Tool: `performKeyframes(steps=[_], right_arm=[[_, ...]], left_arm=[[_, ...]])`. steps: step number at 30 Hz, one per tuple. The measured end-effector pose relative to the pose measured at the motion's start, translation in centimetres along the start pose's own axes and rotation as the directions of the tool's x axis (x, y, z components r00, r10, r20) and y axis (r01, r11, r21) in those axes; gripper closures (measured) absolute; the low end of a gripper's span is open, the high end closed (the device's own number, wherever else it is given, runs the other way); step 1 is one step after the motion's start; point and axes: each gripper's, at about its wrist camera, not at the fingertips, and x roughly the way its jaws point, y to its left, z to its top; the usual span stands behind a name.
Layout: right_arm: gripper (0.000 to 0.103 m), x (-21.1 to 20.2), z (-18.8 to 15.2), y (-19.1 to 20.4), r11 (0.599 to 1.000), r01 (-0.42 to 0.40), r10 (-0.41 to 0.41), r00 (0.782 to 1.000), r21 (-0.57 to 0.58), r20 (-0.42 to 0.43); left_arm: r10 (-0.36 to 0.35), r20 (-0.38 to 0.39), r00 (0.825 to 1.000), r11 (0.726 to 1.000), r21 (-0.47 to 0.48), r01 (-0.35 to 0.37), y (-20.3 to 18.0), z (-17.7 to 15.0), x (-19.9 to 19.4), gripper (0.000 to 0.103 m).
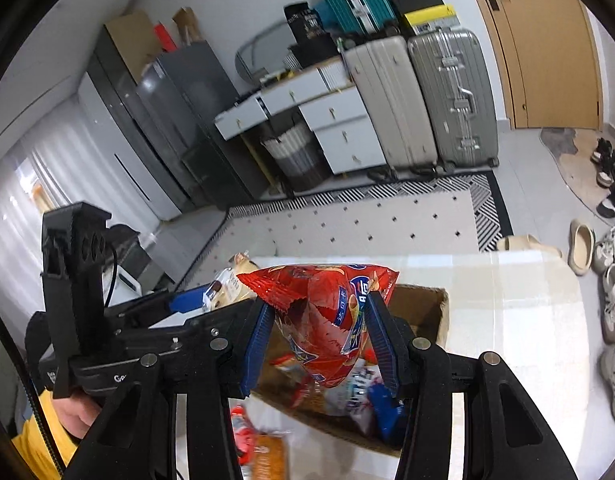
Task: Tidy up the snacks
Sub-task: 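Lift and carry both held packets over the cardboard box, then open both tools to drop the packets into the box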
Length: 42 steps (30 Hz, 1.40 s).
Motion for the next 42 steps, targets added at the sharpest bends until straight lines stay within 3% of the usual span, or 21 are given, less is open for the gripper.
performKeyframes(steps=[8,20,32,42], right_arm=[[0.056,3.0,-1.4,-2.1,1.000,0.005,-0.006,0.999,-0.002,-0.044],[0.056,5.2,-1.5,-3.6,1.000,0.013,-0.013,0.996,0.009,-0.083],[0.056,6.4,-1.7,-4.0,0.999,0.040,-0.038,0.992,0.017,-0.117],[0.055,7.5,-1.9,-4.0,0.996,0.091,-0.090,0.984,-0.001,-0.153]], left_arm=[[0.001,-0.064,0.998,1.000,0.006,-0.001,0.8,1.4,7.4,0.044],[0.001,-0.124,0.992,1.000,0.017,0.001,2.1,2.2,13.2,0.043],[0.017,-0.141,0.990,1.000,0.008,-0.016,2.9,1.8,13.9,0.036],[0.046,-0.127,0.991,0.999,0.017,-0.044,3.0,1.1,11.8,0.034]])
